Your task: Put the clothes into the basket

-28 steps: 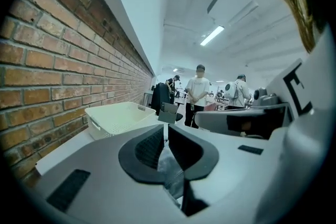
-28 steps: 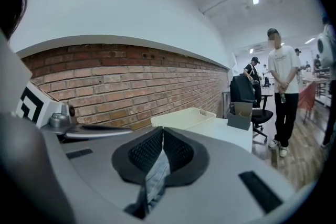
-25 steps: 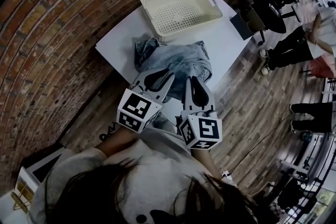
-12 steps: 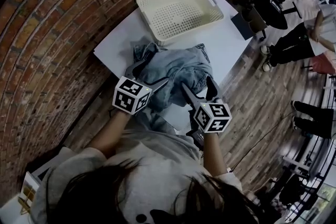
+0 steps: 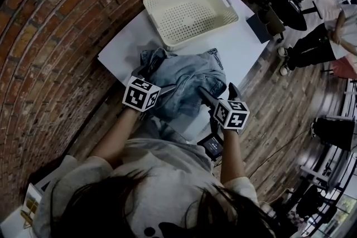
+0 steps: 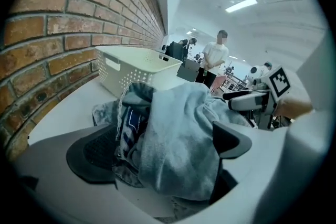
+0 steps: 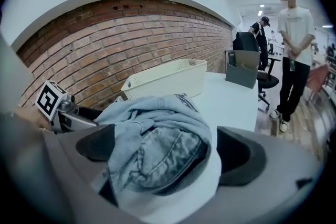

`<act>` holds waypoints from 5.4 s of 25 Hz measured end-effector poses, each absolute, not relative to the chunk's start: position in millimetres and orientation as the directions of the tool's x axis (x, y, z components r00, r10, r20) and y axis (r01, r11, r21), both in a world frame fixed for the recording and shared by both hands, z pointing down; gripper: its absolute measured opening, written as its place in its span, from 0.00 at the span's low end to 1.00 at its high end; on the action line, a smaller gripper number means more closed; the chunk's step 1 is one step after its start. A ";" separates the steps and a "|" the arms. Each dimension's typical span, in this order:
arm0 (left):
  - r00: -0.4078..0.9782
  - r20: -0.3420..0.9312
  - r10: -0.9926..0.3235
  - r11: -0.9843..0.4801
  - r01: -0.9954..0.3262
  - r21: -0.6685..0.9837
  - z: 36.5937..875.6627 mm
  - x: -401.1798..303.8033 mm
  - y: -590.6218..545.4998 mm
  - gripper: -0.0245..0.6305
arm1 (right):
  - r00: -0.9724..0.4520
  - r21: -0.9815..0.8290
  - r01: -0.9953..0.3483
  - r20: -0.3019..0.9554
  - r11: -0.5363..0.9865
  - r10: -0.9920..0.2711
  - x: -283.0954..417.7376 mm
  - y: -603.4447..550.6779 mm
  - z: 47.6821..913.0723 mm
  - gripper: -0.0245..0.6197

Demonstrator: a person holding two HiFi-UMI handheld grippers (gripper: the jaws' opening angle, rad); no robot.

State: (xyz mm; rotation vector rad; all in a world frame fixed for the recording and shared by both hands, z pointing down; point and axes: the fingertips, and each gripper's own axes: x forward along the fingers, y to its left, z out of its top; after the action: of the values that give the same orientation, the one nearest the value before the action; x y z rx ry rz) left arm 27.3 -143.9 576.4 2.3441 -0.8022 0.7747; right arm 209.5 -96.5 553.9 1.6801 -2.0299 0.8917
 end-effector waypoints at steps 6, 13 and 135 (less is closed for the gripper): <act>0.653 0.695 -0.301 -0.660 -0.668 0.342 599.2 27.9 -148.9 0.93 | -0.272 -0.283 -0.955 0.701 0.093 -0.660 217.7 -105.0 582.5 0.94; 0.679 0.713 -0.172 -0.647 -0.624 0.438 625.7 40.1 -143.5 0.94 | -0.403 -0.441 -0.895 0.743 0.061 -0.535 209.4 -100.2 623.5 0.94; 0.763 0.401 -0.506 -0.733 -0.626 0.265 425.2 111.0 -347.8 0.05 | -0.265 -0.134 -0.964 0.522 0.229 -0.811 194.6 -343.8 429.3 0.05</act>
State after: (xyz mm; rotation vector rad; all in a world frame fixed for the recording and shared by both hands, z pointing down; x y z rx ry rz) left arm 111.0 -347.8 425.2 2.5732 -0.8636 0.4277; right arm 194.6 -343.8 429.3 1.6464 -2.1664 0.6239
